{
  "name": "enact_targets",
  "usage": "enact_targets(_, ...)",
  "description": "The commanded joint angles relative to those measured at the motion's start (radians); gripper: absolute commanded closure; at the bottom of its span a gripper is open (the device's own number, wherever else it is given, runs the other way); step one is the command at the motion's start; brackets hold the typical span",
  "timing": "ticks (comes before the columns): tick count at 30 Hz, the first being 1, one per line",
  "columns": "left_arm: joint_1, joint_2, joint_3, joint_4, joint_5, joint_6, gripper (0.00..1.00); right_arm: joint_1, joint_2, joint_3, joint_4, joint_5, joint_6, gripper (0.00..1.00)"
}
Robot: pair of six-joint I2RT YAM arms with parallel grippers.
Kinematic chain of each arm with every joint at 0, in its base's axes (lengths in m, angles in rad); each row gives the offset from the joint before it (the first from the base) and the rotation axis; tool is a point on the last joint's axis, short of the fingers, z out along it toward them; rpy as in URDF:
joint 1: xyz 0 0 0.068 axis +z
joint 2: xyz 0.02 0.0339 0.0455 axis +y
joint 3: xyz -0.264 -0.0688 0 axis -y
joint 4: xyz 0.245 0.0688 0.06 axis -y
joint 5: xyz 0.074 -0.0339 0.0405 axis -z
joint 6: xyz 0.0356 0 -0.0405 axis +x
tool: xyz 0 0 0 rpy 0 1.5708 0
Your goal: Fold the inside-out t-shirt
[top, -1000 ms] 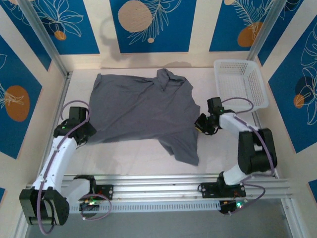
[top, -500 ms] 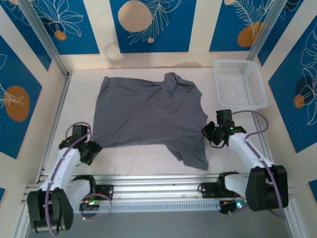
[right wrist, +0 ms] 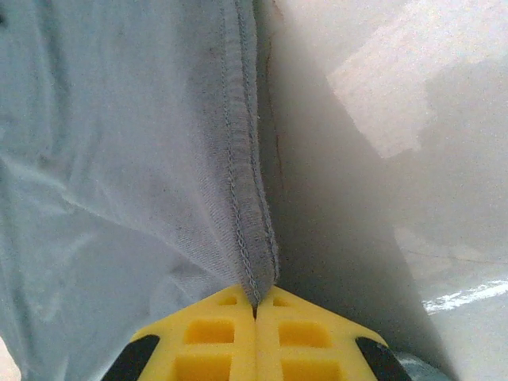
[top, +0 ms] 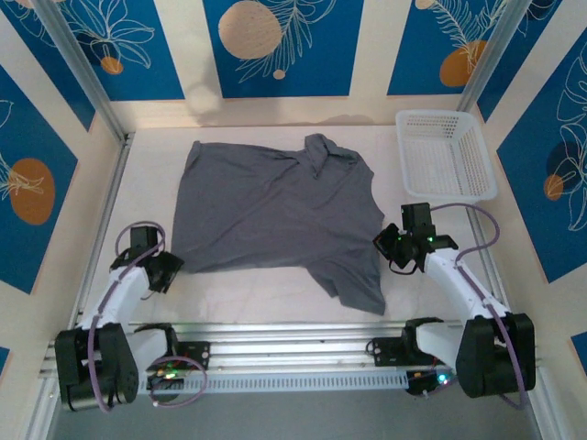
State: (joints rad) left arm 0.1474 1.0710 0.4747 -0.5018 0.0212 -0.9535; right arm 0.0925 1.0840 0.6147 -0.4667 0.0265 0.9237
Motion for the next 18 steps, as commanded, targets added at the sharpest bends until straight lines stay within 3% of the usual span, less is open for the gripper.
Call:
enact_targets(1,0.023,0.021,-0.016,0.066,-0.019,-0.004,0.54,0.008,-0.021,0.019,-0.046,0.012,-0.006,1.00)
enact_targets(6,0.034,0.023,-0.049,0.120,-0.007,-0.026,0.65,0.010,-0.036,0.016,-0.062,0.021,-0.005,1.00)
enact_targets(11,0.040,0.009,-0.044,0.075,0.007,-0.013,1.00,0.009,-0.060,-0.026,-0.090,0.050,0.022,1.00)
enact_targets(15,0.041,-0.129,-0.004,-0.173,-0.099,-0.011,1.00,0.002,-0.115,-0.101,-0.136,0.086,0.025,0.99)
enact_targets(18,0.042,-0.257,-0.004,-0.217,-0.087,0.007,1.00,-0.021,-0.160,-0.134,-0.171,0.087,0.001,0.99)
